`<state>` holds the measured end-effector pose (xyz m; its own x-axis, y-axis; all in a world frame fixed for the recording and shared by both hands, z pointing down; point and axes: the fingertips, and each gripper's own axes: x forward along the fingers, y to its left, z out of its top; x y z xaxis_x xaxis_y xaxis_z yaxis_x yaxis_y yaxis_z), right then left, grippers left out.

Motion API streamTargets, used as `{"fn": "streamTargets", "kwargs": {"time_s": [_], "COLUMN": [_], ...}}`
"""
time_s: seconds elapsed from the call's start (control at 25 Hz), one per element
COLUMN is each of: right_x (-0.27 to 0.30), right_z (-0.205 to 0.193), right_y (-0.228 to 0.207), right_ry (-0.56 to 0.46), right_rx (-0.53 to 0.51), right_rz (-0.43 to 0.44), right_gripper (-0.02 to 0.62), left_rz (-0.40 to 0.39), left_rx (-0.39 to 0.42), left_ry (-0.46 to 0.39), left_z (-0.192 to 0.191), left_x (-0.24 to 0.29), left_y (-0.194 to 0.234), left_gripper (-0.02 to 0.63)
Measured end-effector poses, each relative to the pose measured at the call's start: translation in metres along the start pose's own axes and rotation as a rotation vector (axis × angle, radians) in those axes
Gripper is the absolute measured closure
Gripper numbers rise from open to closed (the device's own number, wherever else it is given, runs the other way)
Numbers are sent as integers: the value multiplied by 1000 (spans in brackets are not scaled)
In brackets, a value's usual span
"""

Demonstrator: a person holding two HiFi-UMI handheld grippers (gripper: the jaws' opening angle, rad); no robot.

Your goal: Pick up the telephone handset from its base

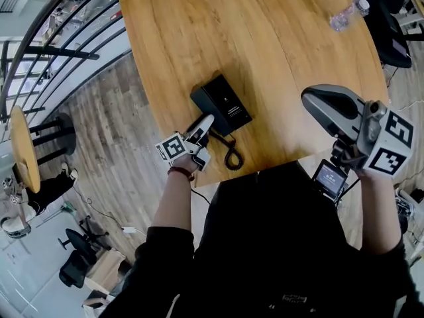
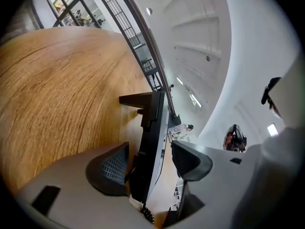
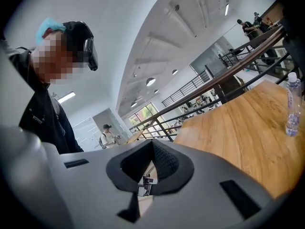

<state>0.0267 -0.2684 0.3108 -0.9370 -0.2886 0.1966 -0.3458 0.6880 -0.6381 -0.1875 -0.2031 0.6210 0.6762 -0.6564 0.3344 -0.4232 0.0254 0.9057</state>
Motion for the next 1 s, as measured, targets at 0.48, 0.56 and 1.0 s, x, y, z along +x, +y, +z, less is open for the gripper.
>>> {"fn": "streamTargets", "kwargs": {"time_s": [0.48,0.56,1.0], "right_x": [-62,-76,-109], "right_z": [-3,-8,-25], "right_y": [-24,-24,-5], "right_ry": [-146,-174,-280], "right_rx": [38,60,53], "right_rz": [-194,-228,-314], "right_gripper": [580,580,580], "left_rz": [-23,-29,-24], "left_rx": [172,180,108], "left_ry": [116,104,120], "left_z": [-2,-1,-1], "left_x": [7,8,7], "left_y": [3,2,9], "left_gripper": [493,497,508]}}
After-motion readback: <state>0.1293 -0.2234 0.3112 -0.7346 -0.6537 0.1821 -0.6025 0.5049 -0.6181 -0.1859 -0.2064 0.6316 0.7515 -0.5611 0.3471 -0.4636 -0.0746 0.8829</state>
